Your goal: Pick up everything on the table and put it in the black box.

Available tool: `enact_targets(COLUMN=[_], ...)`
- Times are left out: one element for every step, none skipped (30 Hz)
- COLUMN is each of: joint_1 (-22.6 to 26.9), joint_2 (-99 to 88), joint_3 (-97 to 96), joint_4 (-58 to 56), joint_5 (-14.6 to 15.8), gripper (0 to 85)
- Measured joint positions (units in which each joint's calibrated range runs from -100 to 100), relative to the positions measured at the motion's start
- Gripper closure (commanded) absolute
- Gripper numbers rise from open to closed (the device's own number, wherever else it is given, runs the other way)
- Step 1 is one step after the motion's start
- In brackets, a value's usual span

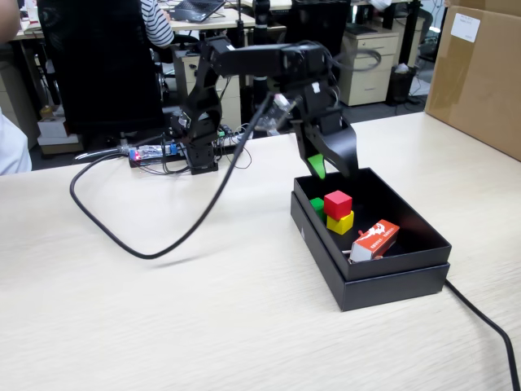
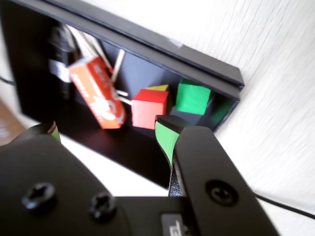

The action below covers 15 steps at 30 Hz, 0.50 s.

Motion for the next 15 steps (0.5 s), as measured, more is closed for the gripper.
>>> enact_targets(joint_1=[-0.73, -1.56, -2.34, -3.22, -4.2, -5.42, -6.79, -8.06, -9.08, -9.82, -10.4, -11.18, -11.92, -12.7, -13.48], joint_2=[-4.01, -7.9, -11.0, -14.24, -17.48, -20.71, -23.56, -26.28, -28.35, -30.42, -32.75, -35.21, -37.41, -39.48, -41.29], joint_3=[-1.37, -2.46, -3.01, -3.56, -5.02, -6.94, -9.4, -11.96, -14.06, -16.25, -18.9, -21.45, -24.46, -27.48, -30.31], joint_4=[0.0, 0.0, -0.08, -0.08, 0.0, 0.0, 0.0, 0.0, 0.0, 0.08, 0.08, 0.08, 0.46, 1.16, 1.94], joint_5=[-0.2, -0.49, -0.73, -1.03, -1.37, -1.81, -2.34, -3.03, -3.66, -4.25, -4.64, -5.03, -5.37, -5.76, -6.06], gripper=[41.6, 38.4, 37.8, 37.8, 37.8, 37.8, 37.6, 37.8, 37.8, 37.6, 37.6, 37.5, 37.5, 37.5, 37.4])
